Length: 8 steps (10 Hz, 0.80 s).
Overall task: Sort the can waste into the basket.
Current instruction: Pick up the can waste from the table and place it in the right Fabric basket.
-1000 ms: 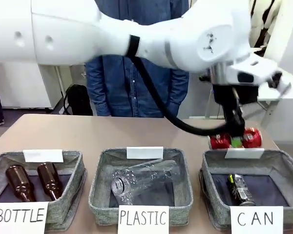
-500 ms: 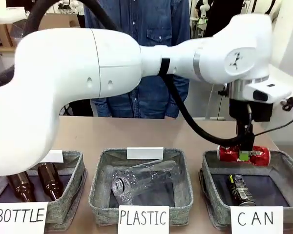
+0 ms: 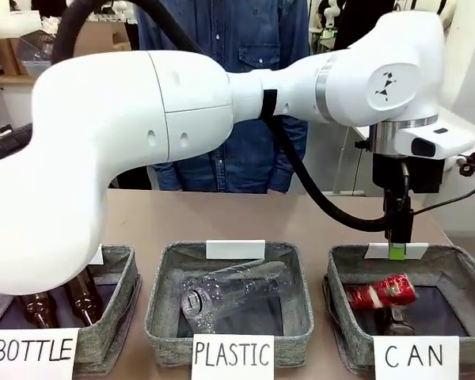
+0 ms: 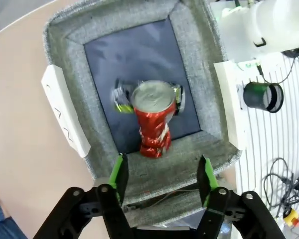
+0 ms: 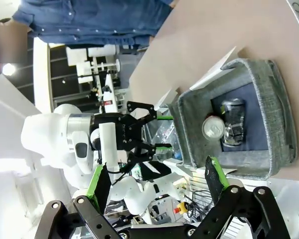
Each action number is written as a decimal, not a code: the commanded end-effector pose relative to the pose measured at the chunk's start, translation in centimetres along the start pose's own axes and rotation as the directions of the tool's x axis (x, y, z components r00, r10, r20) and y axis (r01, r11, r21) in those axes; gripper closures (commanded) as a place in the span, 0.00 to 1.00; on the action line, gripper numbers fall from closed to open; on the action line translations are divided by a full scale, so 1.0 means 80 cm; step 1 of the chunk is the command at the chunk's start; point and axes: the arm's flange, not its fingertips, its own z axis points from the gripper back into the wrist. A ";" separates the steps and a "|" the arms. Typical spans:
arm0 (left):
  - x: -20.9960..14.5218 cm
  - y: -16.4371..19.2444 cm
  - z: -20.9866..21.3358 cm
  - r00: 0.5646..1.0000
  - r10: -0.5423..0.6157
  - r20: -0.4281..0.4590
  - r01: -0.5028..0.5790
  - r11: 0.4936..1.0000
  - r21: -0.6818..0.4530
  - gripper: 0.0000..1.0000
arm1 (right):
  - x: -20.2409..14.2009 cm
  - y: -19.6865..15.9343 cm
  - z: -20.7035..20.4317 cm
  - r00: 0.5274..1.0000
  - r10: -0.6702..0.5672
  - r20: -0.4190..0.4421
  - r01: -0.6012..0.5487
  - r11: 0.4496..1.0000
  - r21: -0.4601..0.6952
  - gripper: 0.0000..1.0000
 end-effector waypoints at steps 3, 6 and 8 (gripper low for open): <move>0.016 0.020 0.011 1.000 -0.013 -0.026 0.013 1.000 0.009 0.00 | 0.001 0.003 0.003 1.000 -0.003 -0.005 0.003 1.000 0.005 0.00; -0.013 0.007 0.051 0.997 0.032 -0.069 -0.033 0.999 -0.020 0.00 | 0.007 0.006 -0.012 1.000 0.011 -0.018 -0.012 1.000 -0.022 0.00; -0.086 -0.033 0.114 0.987 0.117 -0.113 -0.118 0.993 -0.001 0.00 | 0.030 0.032 -0.053 0.999 0.048 0.014 -0.047 0.997 -0.067 0.00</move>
